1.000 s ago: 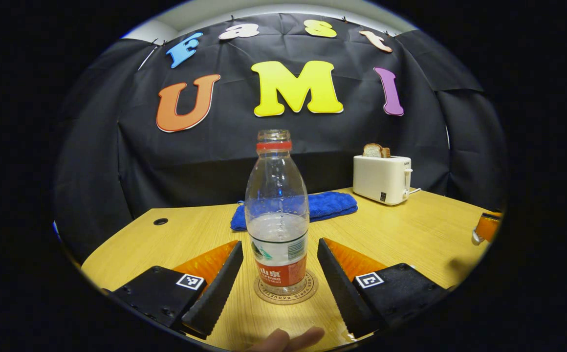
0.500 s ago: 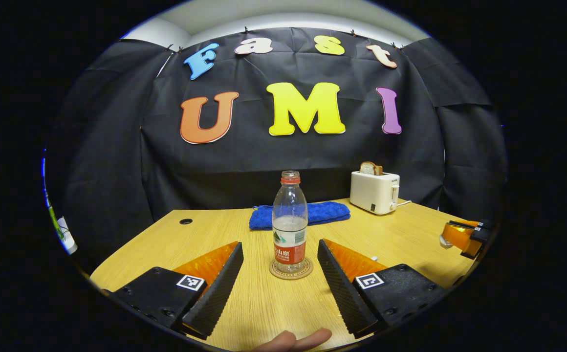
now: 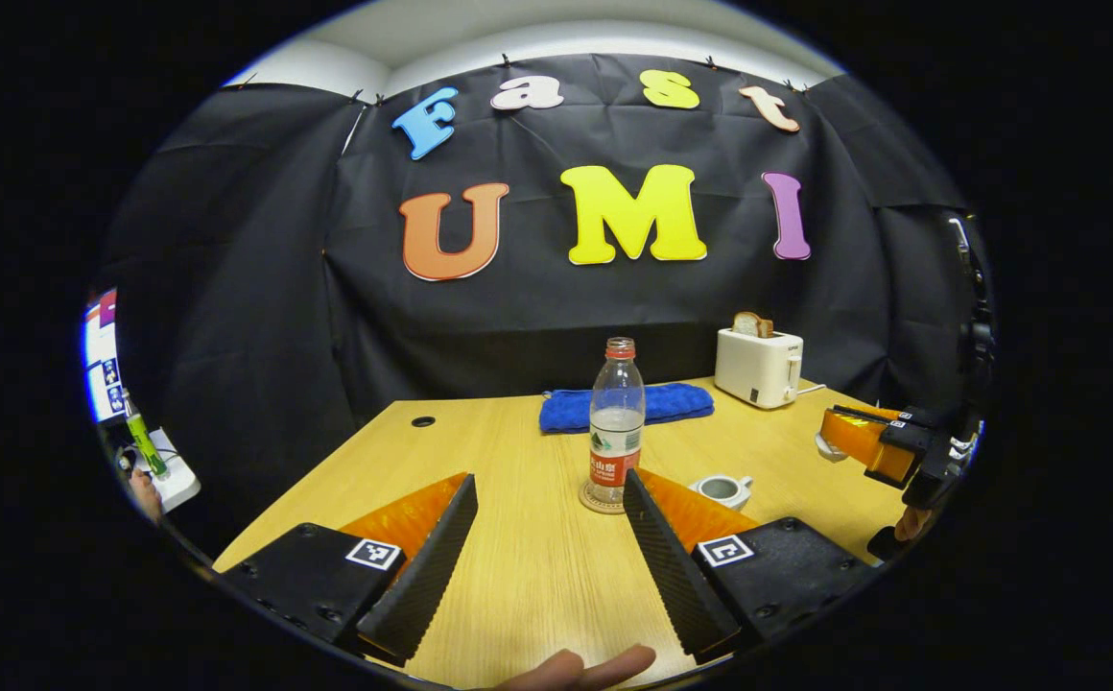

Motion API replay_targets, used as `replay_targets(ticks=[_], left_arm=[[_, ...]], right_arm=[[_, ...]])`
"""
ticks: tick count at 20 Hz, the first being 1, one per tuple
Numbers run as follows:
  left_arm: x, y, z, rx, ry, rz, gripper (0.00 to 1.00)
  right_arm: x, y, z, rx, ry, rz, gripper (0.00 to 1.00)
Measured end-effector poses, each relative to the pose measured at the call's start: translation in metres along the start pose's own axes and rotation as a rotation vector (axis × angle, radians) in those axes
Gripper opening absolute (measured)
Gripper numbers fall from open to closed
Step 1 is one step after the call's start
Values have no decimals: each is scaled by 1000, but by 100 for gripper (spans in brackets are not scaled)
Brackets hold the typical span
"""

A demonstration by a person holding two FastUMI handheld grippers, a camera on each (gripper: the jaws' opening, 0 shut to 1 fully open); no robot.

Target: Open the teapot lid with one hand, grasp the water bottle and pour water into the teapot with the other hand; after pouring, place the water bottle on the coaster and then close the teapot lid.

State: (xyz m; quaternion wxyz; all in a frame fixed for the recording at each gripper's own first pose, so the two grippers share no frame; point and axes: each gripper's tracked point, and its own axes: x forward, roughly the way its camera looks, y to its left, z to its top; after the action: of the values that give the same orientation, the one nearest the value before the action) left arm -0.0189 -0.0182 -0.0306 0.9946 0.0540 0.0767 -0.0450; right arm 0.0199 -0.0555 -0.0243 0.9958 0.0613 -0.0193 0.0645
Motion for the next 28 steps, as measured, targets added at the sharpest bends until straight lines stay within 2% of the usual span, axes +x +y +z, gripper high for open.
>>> replay_targets(ticks=[7, 9, 10, 11, 12, 13, 14, 15, 16, 17, 18, 20, 21, 22, 25, 28], left_arm=[[-22, 14, 23, -25, -53, 11, 96], [-24, 17, 25, -9, -63, 15, 96], [-24, 18, 25, -19, -64, 19, 96], [-21, 16, 25, -39, -62, 9, 96], [-17, 7, 26, -71, -83, -36, 96], [-11, -4, 19, -107, -47, -72, 96], [-6, -12, 15, -143, -32, -90, 95], [-3, -24, 25, -173, -64, -142, 97], [-1, -38, 28, -174, -78, -184, 96], [3, -44, 23, -156, -83, -188, 95], [7, -47, 20, -119, -85, -175, 95], [11, -54, 13, -63, -73, -161, 95], [11, -58, 7, -44, -56, -154, 95], [11, -59, 5, -27, -50, -151, 95], [9, -45, 14, -44, -71, -103, 96], [5, -26, 24, -33, -107, -61, 98]], right_arm=[[42, 45, -17, -27, 36, 96, 6], [52, 52, -23, -45, 39, 102, 4], [60, 52, -22, -49, 24, 96, 6], [66, 58, -28, -24, 29, 148, 4], [76, 67, -40, -23, 49, 186, 7], [79, 78, -43, 46, 59, 318, 0], [80, 88, -48, 111, 86, 418, 9], [73, 99, -49, 173, 130, 554, 1], [80, 93, -52, 171, 135, 540, 2], [86, 86, -54, 170, 120, 516, 3], [88, 80, -58, 143, 144, 476, 0], [76, 84, -46, 138, 98, 512, 3], [72, 85, -40, 137, 76, 534, 10], [72, 82, -36, 142, 58, 521, 12], [70, 73, -39, 181, 68, 507, 14], [79, 64, -44, 192, 87, 458, 16]])
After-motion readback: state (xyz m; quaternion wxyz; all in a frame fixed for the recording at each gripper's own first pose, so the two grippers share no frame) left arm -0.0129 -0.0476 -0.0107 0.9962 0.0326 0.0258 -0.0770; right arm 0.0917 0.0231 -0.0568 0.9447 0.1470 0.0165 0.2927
